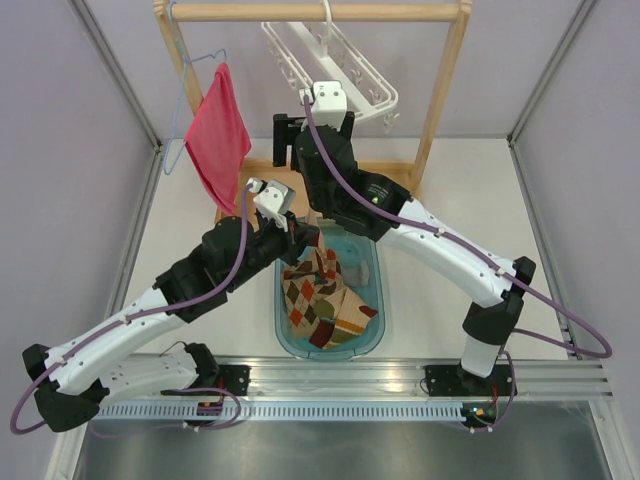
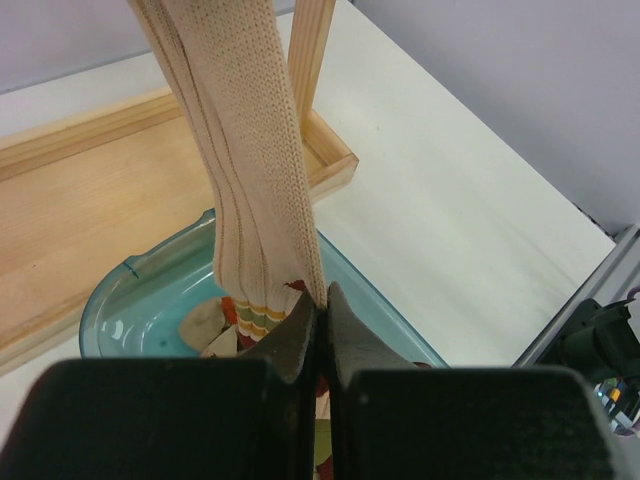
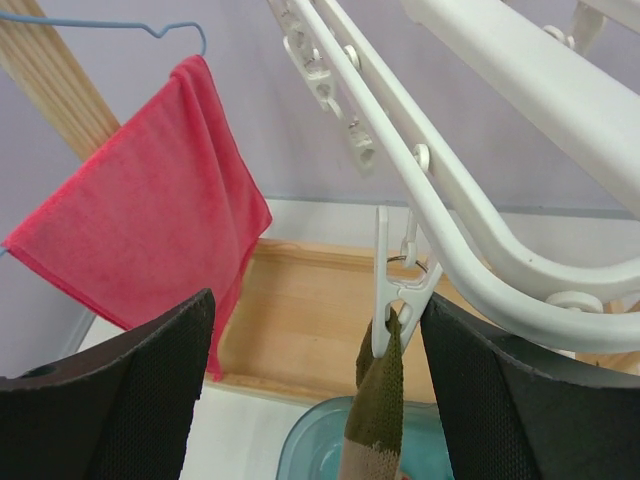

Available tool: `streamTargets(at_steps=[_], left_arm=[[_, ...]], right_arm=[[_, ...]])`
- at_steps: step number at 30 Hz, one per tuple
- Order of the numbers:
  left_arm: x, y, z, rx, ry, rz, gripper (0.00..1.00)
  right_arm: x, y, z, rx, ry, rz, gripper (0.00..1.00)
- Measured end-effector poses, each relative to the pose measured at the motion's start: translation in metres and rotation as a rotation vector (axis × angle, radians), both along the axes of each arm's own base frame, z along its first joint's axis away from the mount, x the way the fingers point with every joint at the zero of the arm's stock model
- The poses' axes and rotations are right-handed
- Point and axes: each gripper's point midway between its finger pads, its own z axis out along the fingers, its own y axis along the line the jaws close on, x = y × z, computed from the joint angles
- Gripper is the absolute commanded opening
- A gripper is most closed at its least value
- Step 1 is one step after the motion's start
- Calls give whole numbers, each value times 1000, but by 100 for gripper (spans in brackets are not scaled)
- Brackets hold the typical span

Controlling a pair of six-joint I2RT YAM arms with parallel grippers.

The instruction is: Remove the socks clipped to the hanger

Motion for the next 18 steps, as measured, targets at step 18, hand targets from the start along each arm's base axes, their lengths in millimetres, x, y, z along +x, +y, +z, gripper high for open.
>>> streamTargets(at_steps=[18], left_arm=[[-2,-2,0,-2,2,-18,2]], right_arm=[[14,-14,4,-75,-20,-147,63]])
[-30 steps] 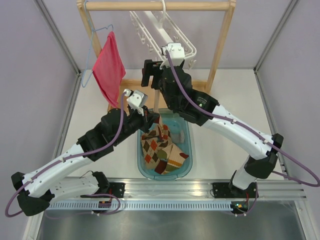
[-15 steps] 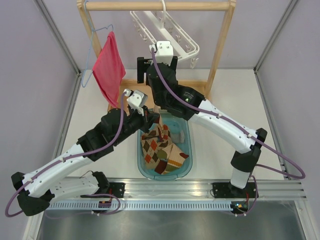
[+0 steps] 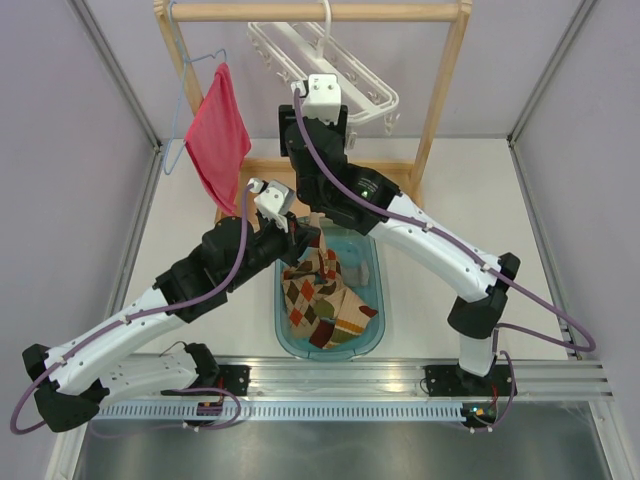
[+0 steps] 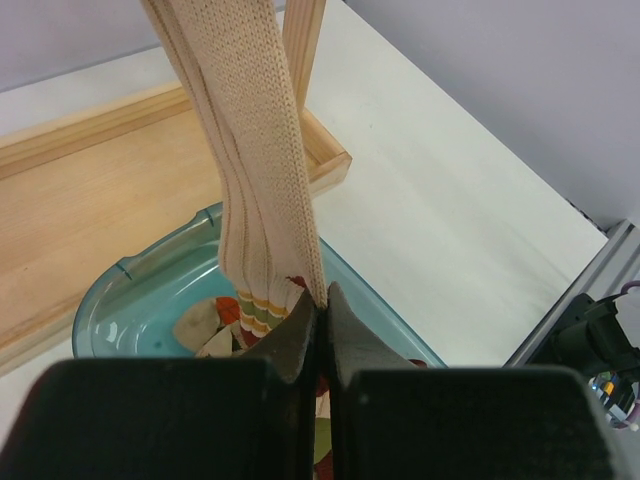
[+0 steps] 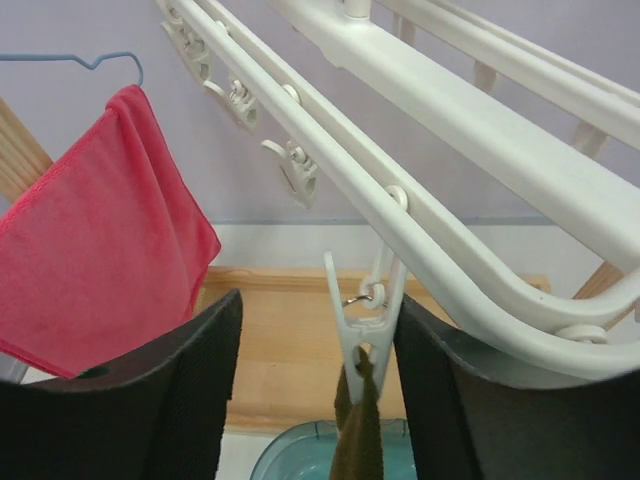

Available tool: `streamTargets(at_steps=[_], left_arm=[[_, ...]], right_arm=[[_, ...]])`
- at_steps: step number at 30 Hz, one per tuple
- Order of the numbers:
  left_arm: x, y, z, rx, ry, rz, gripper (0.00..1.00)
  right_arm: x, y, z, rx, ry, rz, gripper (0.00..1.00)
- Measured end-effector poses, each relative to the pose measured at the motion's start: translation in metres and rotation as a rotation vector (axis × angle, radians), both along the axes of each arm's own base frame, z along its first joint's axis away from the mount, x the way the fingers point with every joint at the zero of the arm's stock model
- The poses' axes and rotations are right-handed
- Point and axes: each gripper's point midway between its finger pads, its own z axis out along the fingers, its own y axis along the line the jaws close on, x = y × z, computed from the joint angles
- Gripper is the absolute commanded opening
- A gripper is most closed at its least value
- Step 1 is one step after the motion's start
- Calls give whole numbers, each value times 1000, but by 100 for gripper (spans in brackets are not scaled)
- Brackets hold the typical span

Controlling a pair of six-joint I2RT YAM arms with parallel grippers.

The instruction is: Remove the socks clipped to the hanger

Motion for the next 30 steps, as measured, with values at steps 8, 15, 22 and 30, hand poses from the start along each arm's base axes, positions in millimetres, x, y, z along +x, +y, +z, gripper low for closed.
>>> streamTargets(at_steps=[8,15,22,30], left_arm=[[-1,-1,-1,3,3,-8,2],[-2,-1,-1,4,4,-9,2],[-2,-1,-1,4,4,-9,2],[-1,0,-1,5,3,-2,2]], right_arm=[[3,-9,5,-13,-11,-36,1],[6,-15,9,-10,-15,-53,1],[7,-14,9,-5,-15,-46,17],[7,-3,-16,-14,22,7,86]])
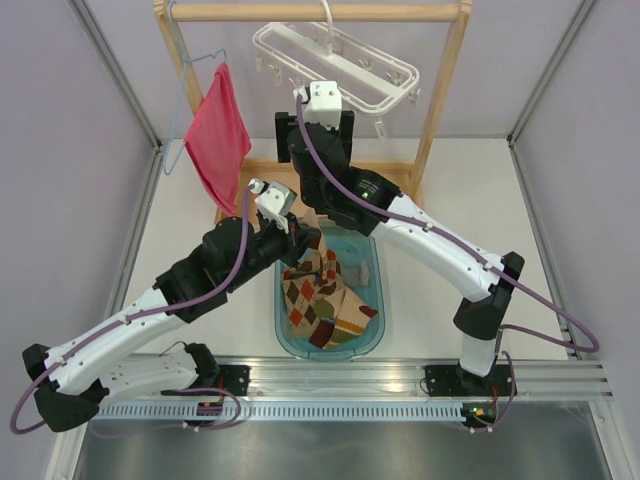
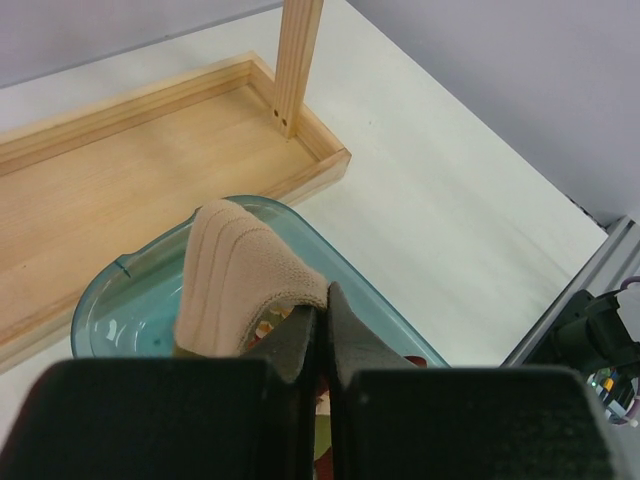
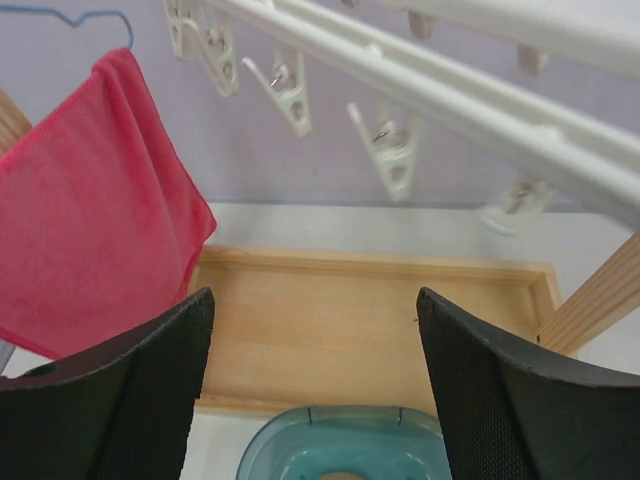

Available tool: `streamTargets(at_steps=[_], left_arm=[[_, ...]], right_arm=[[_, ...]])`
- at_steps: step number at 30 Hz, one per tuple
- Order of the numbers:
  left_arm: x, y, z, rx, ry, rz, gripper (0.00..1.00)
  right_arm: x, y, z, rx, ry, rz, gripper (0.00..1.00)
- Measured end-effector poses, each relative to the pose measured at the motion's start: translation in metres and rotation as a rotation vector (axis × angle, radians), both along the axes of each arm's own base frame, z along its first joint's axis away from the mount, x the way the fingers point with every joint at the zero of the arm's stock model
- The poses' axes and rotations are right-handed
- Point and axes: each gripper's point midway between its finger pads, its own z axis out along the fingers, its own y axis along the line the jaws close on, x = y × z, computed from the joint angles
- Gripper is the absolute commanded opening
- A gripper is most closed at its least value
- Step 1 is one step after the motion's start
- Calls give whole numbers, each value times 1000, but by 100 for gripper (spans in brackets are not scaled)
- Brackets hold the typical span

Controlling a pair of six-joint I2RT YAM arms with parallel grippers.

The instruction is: Remove the socks clipped to the hanger

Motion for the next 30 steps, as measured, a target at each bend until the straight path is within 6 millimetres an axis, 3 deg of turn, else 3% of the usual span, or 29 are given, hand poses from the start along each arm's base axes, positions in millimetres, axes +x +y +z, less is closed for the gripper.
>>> streamTargets(at_steps=[8,14,18,24,30], left_arm=[[1,1,0,1,-1,10,2],[2,7,-6,9,0,31,2],[2,9,-12,17,5,37,2],[-1,11,-34,43,37,35,2],[-21,4,-64,110,76,-13,2]], right_arm=[[-21,-10,-32,-2,69,90,87],[-52,-45,-46,41,91,130,87],[-68,-70,-66,62,109,126,88],[-78,-101,-134,32,194,79,89],[-70,-164,-227,-6,349,-70,89]])
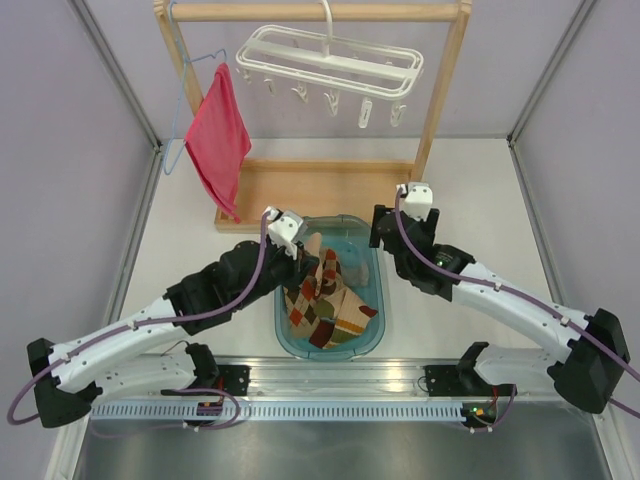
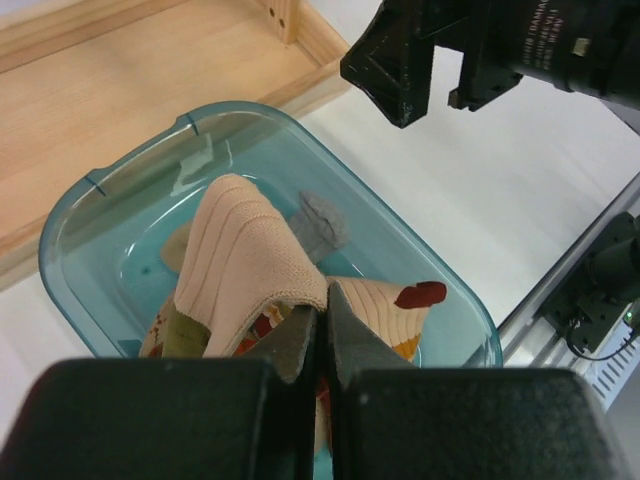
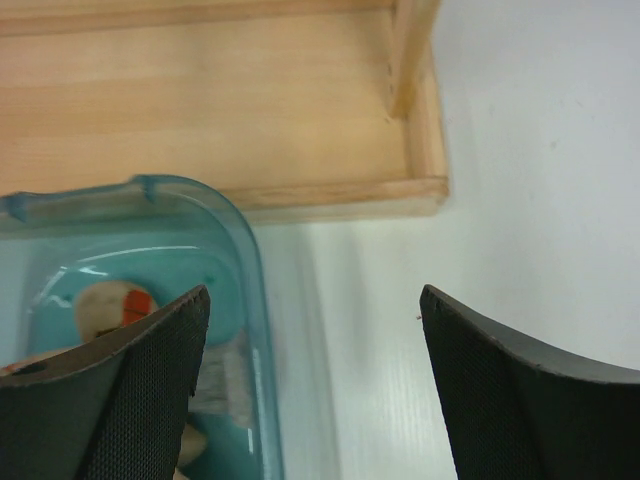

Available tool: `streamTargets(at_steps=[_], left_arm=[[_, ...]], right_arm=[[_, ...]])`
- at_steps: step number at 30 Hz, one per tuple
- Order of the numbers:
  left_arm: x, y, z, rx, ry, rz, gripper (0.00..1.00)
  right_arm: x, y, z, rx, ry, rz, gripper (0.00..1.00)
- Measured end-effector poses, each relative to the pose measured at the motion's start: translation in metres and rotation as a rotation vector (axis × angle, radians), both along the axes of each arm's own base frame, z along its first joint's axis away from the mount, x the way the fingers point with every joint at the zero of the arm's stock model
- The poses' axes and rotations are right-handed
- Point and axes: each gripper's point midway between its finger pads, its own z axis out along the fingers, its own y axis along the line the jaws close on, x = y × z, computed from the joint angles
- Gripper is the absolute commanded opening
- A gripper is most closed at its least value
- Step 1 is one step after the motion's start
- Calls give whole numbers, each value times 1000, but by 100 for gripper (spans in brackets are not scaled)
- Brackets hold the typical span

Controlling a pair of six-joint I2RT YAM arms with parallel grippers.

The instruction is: Remove the socks clipped to the hanger

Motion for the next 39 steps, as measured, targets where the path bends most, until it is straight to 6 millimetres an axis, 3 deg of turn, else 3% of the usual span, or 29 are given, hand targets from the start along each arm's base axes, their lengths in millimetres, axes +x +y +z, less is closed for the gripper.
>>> streamTargets(at_steps=[3,8,9,10,11,12,16,25,31,39], left_arm=[[-12,-6,-4,13,3,-26,2],[-20,-16,-12,29,19,-37,3],[-21,-18,-16,38,26,-37,11],[-21,-20,-20,49,33,-35,45],[-21,-21,-24,60,39,-34,65],[-21,-21,-29,67,47,-26,99],[-18,-17,-41,83,65,10,100],[-16,-12,-34,68,49,37,100],[-11,0,-20,34,14,86,100],[-3,32,5,74,-65,176,100]], right_arm=[[-6,-22,-24,-3,43,-42,89],[-9,-36,-29,45,43,-77,89],[-10,-37,-30,52,43,-82,89],[-10,-38,-32,59,44,-83,89],[-11,-38,-35,60,48,-83,89],[-12,-38,-38,61,54,-82,89],[-14,-39,-45,64,68,-86,89],[-12,-41,-47,78,74,-94,89],[-17,-48,-48,91,68,-98,89],[-19,-56,-46,109,54,-109,89]])
